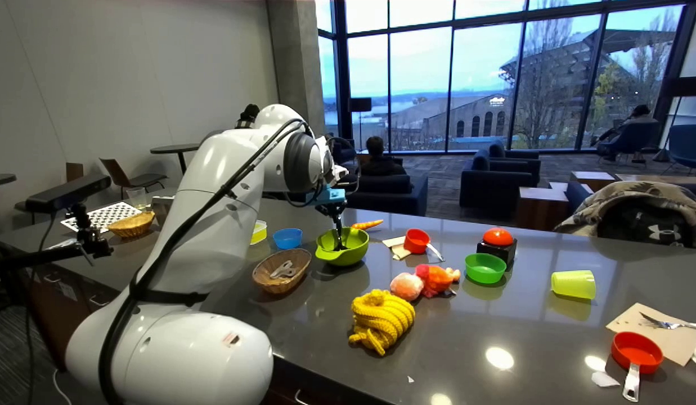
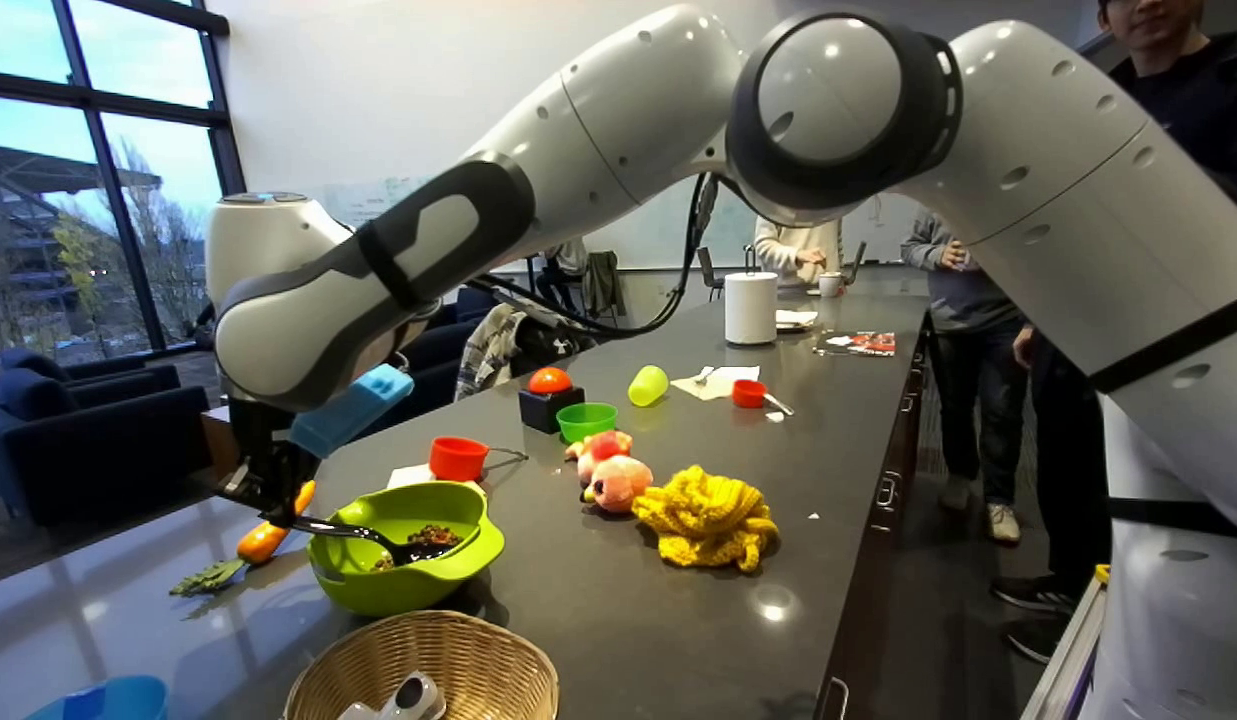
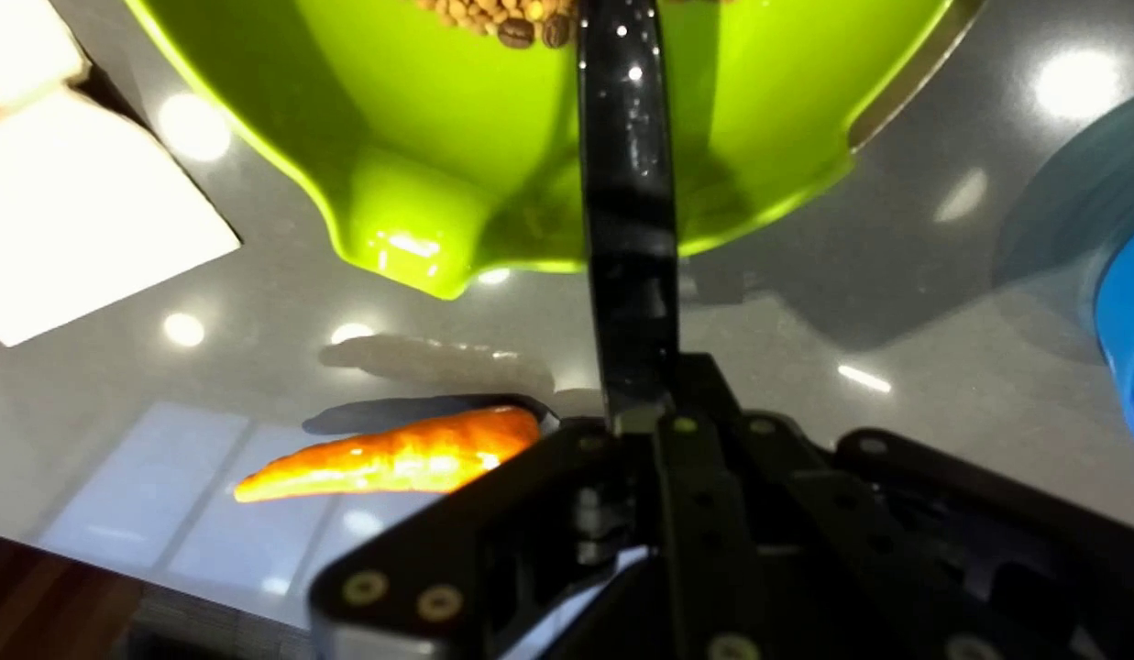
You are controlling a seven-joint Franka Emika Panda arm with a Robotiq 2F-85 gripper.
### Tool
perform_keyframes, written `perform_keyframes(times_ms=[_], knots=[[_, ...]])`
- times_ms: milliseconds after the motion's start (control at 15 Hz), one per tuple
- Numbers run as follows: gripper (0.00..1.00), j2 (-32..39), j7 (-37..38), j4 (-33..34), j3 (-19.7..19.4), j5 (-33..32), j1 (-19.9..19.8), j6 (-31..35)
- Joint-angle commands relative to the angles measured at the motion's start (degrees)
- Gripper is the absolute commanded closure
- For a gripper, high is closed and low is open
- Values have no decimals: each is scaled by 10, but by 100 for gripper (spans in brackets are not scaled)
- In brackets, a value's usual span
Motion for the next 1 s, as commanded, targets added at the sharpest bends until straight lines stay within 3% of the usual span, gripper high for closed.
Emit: perform_keyframes(times_ms=[0, 800, 867, 933], knots=[[100, -4, -21, 6, 15, 13, -11, 4], [98, 3, -40, 24, 32, 10, -19, 2], [74, 3, -42, 24, 32, 10, -19, 1], [73, 3, -43, 23, 32, 10, -20, 0]])
